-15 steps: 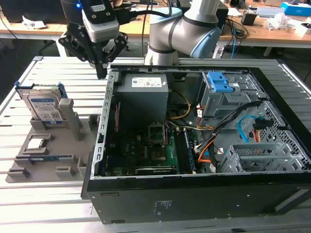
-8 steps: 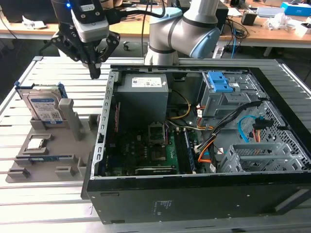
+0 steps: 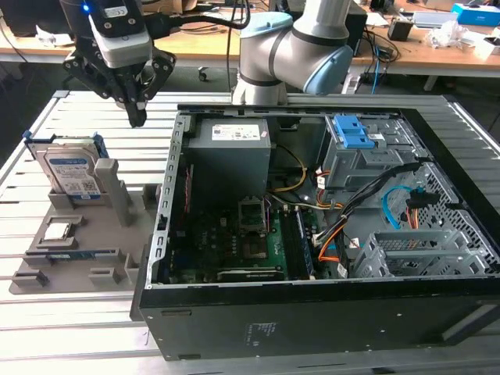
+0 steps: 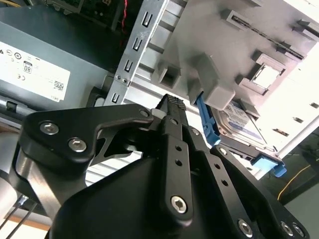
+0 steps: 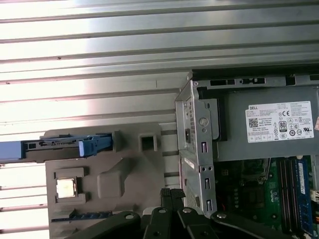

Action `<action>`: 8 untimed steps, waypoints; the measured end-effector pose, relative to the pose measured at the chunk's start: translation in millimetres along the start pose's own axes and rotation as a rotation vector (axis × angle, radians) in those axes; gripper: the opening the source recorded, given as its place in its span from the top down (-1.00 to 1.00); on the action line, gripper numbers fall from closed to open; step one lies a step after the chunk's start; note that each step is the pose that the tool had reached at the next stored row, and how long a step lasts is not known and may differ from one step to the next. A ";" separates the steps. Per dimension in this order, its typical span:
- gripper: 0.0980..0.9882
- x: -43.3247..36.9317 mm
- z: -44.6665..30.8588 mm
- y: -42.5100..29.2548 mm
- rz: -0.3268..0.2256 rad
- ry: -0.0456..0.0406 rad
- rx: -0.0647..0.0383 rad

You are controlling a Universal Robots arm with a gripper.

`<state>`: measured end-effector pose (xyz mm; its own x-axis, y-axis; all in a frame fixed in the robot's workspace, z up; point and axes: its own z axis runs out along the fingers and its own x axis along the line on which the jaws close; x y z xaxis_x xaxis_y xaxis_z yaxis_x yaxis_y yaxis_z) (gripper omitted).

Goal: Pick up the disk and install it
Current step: 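Reach for the disk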

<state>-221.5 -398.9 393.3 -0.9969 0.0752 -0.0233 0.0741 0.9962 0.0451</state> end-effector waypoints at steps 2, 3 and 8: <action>0.98 3.4 -0.1 -0.2 0.000 0.0000 0.000; 0.98 5.9 -0.2 -0.4 0.000 0.0000 0.000; 0.98 18.4 -0.5 -1.3 0.000 0.0000 0.000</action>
<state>-239.9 -398.8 393.3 -0.9969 0.0753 -0.0233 0.0742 0.9962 0.0451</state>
